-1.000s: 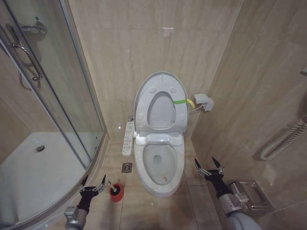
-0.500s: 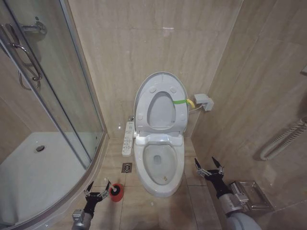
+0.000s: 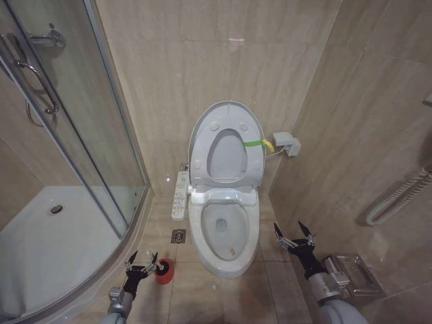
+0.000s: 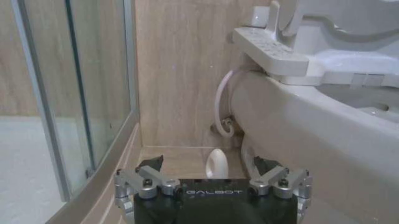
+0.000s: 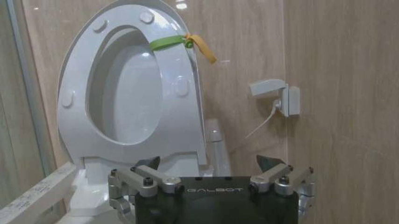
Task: Open the toilet lid, clean the toilet bowl with a toilet brush, close the toilet lid, and flush.
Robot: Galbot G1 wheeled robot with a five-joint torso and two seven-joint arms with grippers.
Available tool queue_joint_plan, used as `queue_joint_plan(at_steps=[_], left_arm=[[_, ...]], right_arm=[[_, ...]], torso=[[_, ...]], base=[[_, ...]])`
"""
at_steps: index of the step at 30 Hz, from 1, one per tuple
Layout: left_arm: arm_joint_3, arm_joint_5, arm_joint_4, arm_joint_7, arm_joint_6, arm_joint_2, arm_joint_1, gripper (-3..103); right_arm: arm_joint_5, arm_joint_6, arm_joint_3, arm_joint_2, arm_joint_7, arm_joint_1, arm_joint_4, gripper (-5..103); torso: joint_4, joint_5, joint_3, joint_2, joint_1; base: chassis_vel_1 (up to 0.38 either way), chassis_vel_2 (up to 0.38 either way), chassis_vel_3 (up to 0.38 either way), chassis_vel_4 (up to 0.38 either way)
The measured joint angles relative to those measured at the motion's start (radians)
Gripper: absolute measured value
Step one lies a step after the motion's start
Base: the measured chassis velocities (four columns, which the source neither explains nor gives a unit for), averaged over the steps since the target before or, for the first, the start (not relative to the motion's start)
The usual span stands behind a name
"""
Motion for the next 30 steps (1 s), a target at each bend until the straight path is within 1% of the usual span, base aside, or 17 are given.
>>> queue_joint_plan(at_steps=[7, 14, 15, 30], left_arm=[[0.008, -0.001, 0.032, 0.008, -0.008, -0.008, -0.028, 97], [0.014, 0.0, -0.007, 0.005, -0.004, -0.014, -0.01, 97], [0.014, 0.001, -0.01, 0.005, -0.003, -0.014, -0.006, 98], [-0.002, 0.003, -0.042, 0.004, 0.0, -0.018, 0.029, 99]], right_arm=[[0.0, 0.0, 0.0, 0.0, 0.0, 0.0, 0.0, 100], [0.0, 0.0, 0.0, 0.0, 0.0, 0.0, 0.0, 100], [0.0, 0.0, 0.0, 0.0, 0.0, 0.0, 0.0, 100], [0.0, 0.0, 0.0, 0.0, 0.0, 0.0, 0.0, 100]], torso=[[0.0, -0.0001, 0.0, 0.0, 0.0], [0.0, 0.0, 0.0, 0.0, 0.0], [0.0, 0.0, 0.0, 0.0, 0.0], [-0.0001, 0.0, 0.0, 0.0, 0.0]], base=[[0.0, 0.0, 0.0, 0.0], [0.0, 0.0, 0.0, 0.0], [0.0, 0.0, 0.0, 0.0], [0.0, 0.0, 0.0, 0.0]])
